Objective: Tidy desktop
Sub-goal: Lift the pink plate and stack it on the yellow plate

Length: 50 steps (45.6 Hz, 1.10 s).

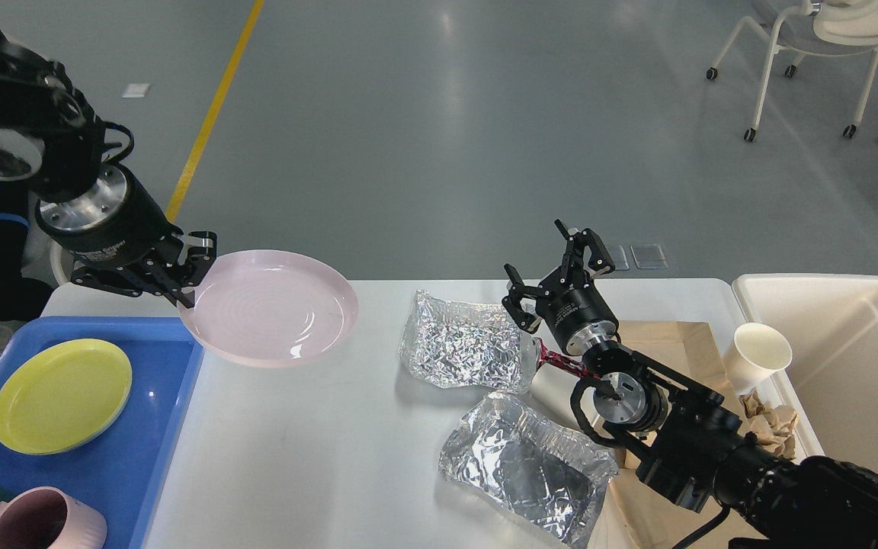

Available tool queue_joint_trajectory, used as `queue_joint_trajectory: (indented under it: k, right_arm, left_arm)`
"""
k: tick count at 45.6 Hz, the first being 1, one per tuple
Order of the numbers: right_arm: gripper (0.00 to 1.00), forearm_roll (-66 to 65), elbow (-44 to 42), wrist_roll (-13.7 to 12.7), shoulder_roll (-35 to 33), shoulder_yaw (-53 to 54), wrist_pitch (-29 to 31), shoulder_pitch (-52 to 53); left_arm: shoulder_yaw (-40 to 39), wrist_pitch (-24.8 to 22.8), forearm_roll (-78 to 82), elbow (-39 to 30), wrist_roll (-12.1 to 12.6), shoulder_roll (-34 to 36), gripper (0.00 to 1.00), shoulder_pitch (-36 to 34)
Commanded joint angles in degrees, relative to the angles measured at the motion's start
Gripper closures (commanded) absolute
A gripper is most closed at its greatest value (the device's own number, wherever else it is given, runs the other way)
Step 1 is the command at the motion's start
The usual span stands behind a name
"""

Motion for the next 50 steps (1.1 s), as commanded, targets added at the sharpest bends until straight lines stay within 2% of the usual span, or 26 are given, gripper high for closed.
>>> queue_joint_trajectory:
  k: [1,8,14,21,27,32,36,44,50]
  right_arm:
    - [0.0,0.1,0.0,0.0,0.1,0.0,0.0,-0.1]
    - [0.0,0.0,0.0,0.0,0.0,0.0,0.0,0.0]
    - [0.0,0.0,0.0,0.0,0.0,0.0,0.0,0.0]
    - [0.0,0.0,0.0,0.0,0.0,0.0,0.0,0.0]
    - [0.0,0.0,0.0,0.0,0.0,0.0,0.0,0.0]
    - [0.0,0.1,0.0,0.0,0.0,0.0,0.0,0.0]
    - [0.0,0.0,0.0,0.0,0.1,0.0,0.0,0.0]
    - [0.0,0.0,0.0,0.0,0.0,0.0,0.0,-0.1]
    - [0.0,0.0,0.0,0.0,0.1,0.0,0.0,-0.1]
  left_arm:
    - [0.1,-7.8,0.3,0.0,0.1,2.4,1.0,-5.6]
    - [2.7,-5.4,0.3,0.6,0.0,2.6,1.0,-3.4]
    - [3.5,1.4,0.4,1.0,0.3,5.5,1.0,2.6]
    - [3.4,12.1,0.7,5.1,1.0,13.4,1.0,12.2]
    - [2.3,14.9,3.5,12.0,0.9,18.1,1.0,21.7]
    - [-0.2,18.1,4.4,17.3,0.5,19.1,1.0,30.4]
    - [-4.0,23.9,4.4,19.9,0.5,19.2,1.0,37.4]
    - [-12.1,39.2,4.4,23.3,0.4,18.9,1.0,50.1]
    - [-16.9,46.8,4.4,26.0,0.4,18.6,1.0,56.6]
